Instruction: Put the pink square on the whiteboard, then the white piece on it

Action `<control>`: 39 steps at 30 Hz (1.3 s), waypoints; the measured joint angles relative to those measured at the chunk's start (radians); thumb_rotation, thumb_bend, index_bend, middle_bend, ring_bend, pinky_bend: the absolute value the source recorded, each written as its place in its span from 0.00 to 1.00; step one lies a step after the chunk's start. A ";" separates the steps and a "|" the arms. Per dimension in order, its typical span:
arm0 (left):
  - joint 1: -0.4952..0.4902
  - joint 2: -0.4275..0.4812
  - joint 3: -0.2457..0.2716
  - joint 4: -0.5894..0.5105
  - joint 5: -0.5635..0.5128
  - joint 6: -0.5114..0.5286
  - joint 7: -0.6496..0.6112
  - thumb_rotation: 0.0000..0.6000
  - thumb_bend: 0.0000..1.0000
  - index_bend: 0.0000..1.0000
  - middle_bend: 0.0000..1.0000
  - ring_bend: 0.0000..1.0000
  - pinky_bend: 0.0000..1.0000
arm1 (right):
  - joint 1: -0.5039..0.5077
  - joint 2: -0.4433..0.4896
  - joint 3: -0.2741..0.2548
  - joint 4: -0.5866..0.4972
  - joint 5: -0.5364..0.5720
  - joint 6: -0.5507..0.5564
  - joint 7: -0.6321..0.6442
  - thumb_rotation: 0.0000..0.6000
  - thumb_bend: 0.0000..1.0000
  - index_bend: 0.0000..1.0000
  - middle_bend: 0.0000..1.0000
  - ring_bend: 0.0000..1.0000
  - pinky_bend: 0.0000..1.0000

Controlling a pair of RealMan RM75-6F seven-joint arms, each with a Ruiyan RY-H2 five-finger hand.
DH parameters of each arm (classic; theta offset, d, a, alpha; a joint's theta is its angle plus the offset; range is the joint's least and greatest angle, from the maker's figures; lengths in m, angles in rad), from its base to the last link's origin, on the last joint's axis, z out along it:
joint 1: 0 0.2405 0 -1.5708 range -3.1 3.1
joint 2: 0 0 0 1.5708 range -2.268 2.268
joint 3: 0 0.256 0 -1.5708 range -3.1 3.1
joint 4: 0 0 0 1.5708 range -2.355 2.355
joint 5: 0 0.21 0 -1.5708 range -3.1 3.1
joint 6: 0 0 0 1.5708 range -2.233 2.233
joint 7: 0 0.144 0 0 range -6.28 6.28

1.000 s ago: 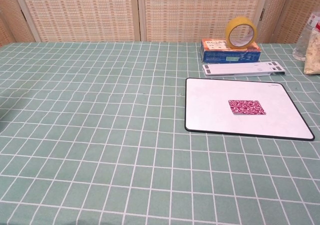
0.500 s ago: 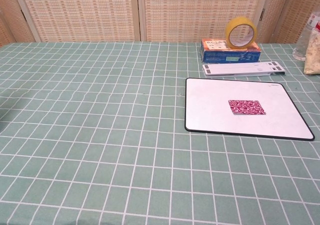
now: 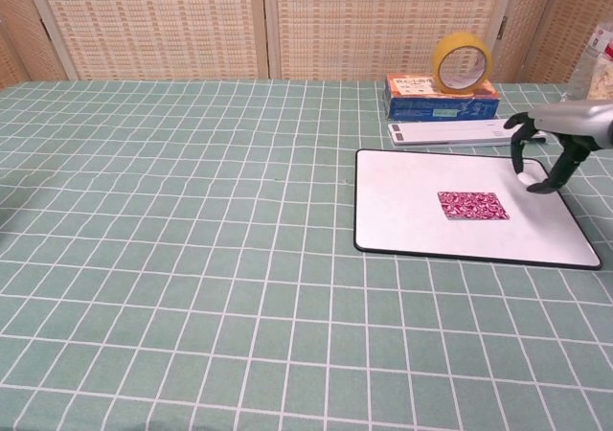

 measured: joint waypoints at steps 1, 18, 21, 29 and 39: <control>0.000 0.001 0.000 -0.002 0.001 0.001 -0.001 1.00 0.23 0.00 0.00 0.00 0.00 | 0.009 -0.006 -0.002 -0.004 0.014 0.006 -0.014 1.00 0.32 0.53 0.00 0.00 0.00; 0.001 0.011 0.002 -0.013 0.004 0.000 -0.018 1.00 0.23 0.00 0.00 0.00 0.00 | 0.097 -0.099 -0.037 0.024 0.135 0.028 -0.087 1.00 0.33 0.53 0.00 0.00 0.00; 0.001 0.011 0.002 -0.013 0.004 0.001 -0.017 1.00 0.23 0.00 0.00 0.00 0.00 | 0.102 -0.102 -0.038 0.021 0.136 0.030 -0.085 1.00 0.33 0.53 0.00 0.00 0.00; 0.002 0.011 0.000 -0.012 0.001 -0.001 -0.020 1.00 0.23 0.00 0.00 0.00 0.00 | 0.113 -0.113 -0.048 0.036 0.148 0.028 -0.083 1.00 0.29 0.44 0.00 0.00 0.00; 0.002 0.009 -0.001 -0.008 0.001 0.001 -0.026 1.00 0.23 0.00 0.00 0.00 0.00 | 0.117 -0.101 -0.052 0.023 0.153 0.034 -0.073 1.00 0.19 0.33 0.00 0.00 0.00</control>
